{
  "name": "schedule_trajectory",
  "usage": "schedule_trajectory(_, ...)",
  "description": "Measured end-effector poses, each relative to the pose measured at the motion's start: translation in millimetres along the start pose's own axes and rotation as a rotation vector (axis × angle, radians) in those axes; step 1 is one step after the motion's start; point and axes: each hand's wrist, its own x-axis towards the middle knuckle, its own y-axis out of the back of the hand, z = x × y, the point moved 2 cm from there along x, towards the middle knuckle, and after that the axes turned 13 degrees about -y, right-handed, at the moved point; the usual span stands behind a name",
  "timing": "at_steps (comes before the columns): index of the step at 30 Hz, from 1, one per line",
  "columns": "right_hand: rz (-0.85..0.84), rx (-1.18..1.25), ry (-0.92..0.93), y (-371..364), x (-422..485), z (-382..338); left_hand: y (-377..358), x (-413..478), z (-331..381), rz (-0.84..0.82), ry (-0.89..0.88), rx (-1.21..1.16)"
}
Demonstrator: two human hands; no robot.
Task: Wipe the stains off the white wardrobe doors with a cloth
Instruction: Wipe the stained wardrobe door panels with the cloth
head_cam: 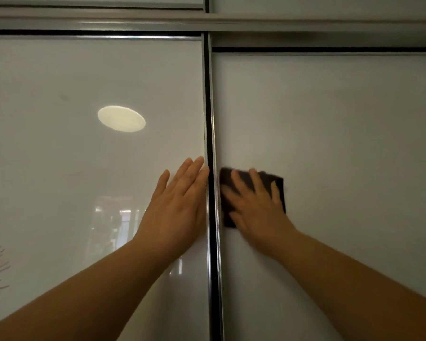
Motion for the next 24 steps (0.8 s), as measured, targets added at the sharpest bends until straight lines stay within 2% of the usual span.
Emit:
schedule_trajectory(2, -0.019, -0.039, 0.188, -12, -38, 9, -3, -4, -1, -0.025, -0.012, -0.011)
schedule_trajectory(4, -0.027, -0.067, 0.253, -12, -50, 40, -6, -10, -3, -0.053, -0.042, -0.006)
schedule_trajectory(6, 0.0, -0.038, 0.11, -5, -33, 73, -8, -13, -7, -0.059, -0.07, -0.009)
schedule_trajectory(10, 0.002, 0.089, -0.423, 18, 35, 93, -5, -10, -12, -0.023, -0.105, -0.048)
schedule_trajectory(12, -0.006, 0.108, -0.482, 24, 51, 67, -6, -4, -8, -0.005, -0.101, -0.068)
schedule_trajectory(16, -0.02, 0.048, -0.237, 8, 23, 19, -14, 10, 5, 0.02, -0.096, -0.08)
schedule_trajectory(19, -0.05, 0.033, -0.027, -1, -21, 27, -21, 22, 24, 0.04, -0.113, -0.1)
schedule_trajectory(22, -0.08, -0.026, 0.035, -4, -43, 65, -27, 33, 46, 0.04, -0.163, -0.078)
schedule_trajectory(24, -0.086, -0.031, -0.006, 0, -43, 92, -31, 40, 58, 0.036, -0.199, -0.084)
